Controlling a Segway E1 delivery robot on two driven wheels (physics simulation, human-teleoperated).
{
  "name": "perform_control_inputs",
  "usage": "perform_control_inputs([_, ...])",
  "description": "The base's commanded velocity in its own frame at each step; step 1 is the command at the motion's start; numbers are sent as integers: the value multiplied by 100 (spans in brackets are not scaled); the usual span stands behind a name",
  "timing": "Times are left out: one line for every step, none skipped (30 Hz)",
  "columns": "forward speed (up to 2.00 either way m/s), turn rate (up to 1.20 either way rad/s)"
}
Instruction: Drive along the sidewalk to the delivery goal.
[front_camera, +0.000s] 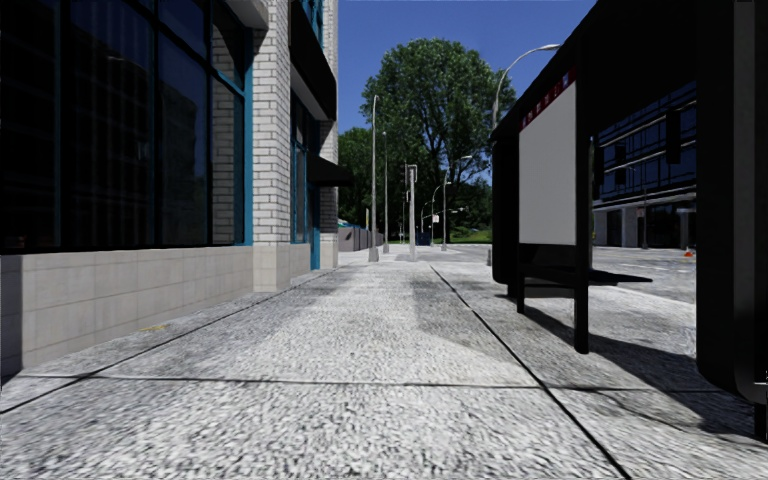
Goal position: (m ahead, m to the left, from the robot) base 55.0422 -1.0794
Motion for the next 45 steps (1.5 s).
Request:
perform_control_inputs([200, 0])
perform_control_inputs([200, 0])
perform_control_inputs([200, 0])
perform_control_inputs([200, 0])
perform_control_inputs([200, 0])
perform_control_inputs([200, 0])
perform_control_inputs([200, 0])
perform_control_inputs([200, 0])
perform_control_inputs([200, 0])
perform_control_inputs([200, 0])
perform_control_inputs([200, 0])
perform_control_inputs([200, 0])
perform_control_inputs([200, 0])
perform_control_inputs([200, 0])
perform_control_inputs([200, 0])
perform_control_inputs([200, 0])
perform_control_inputs([200, 0])
perform_control_inputs([200, 0])
perform_control_inputs([200, 0])
perform_control_inputs([200, 0])
perform_control_inputs([200, 0])
perform_control_inputs([200, 0])
perform_control_inputs([200, 0])
perform_control_inputs([200, 0])
perform_control_inputs([200, 0])
perform_control_inputs([200, 0])
perform_control_inputs([200, 0])
perform_control_inputs([200, 0])
perform_control_inputs([200, 0])
perform_control_inputs([200, 0])
perform_control_inputs([200, 0])
perform_control_inputs([200, 0])
perform_control_inputs([200, 0])
perform_control_inputs([200, 0])
perform_control_inputs([200, 0])
perform_control_inputs([200, 0])
perform_control_inputs([200, 0])
perform_control_inputs([200, 0])
perform_control_inputs([200, 0])
perform_control_inputs([200, 0])
perform_control_inputs([200, 0])
perform_control_inputs([200, 0])
perform_control_inputs([200, 0])
perform_control_inputs([200, 0])
perform_control_inputs([200, 0])
